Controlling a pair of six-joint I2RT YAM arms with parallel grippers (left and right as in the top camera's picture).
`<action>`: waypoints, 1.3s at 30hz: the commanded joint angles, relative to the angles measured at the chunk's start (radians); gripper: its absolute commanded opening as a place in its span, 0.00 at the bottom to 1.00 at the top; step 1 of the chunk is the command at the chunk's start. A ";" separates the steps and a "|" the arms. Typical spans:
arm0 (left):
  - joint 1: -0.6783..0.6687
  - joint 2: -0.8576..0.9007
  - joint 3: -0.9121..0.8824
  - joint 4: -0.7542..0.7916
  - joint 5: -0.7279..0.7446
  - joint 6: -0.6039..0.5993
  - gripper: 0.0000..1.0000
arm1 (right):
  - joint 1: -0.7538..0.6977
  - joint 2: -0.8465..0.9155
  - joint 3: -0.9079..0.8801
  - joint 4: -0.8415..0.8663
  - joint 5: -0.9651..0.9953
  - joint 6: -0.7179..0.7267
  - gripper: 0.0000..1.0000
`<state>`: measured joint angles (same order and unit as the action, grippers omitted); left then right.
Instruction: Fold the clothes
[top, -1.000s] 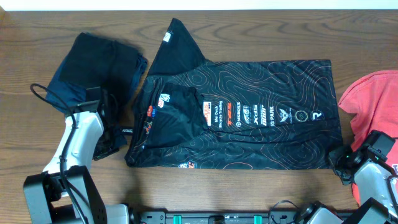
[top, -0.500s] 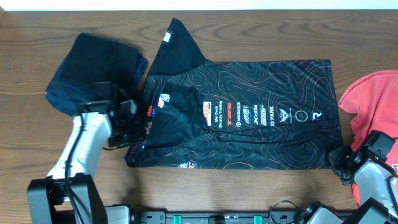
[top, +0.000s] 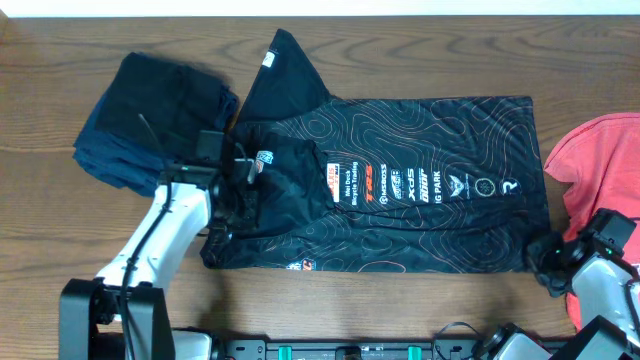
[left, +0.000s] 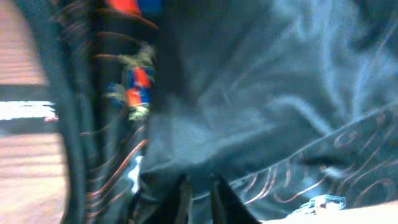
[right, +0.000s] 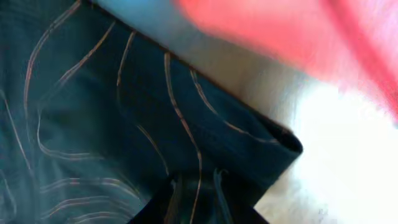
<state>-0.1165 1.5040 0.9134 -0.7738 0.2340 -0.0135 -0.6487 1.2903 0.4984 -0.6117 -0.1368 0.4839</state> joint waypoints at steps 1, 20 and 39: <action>0.024 -0.061 0.159 -0.043 -0.030 -0.020 0.22 | 0.010 0.009 0.027 -0.102 -0.013 -0.056 0.19; 0.012 -0.007 0.519 -0.094 0.098 -0.005 0.46 | 0.053 -0.100 0.578 -0.294 -0.214 -0.208 0.33; -0.034 0.208 0.525 -0.105 0.063 0.042 0.48 | 0.211 0.551 0.579 0.032 -0.142 -0.137 0.03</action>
<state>-0.1490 1.7035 1.4296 -0.8639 0.3122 -0.0063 -0.4351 1.7905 1.0767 -0.5816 -0.3317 0.3370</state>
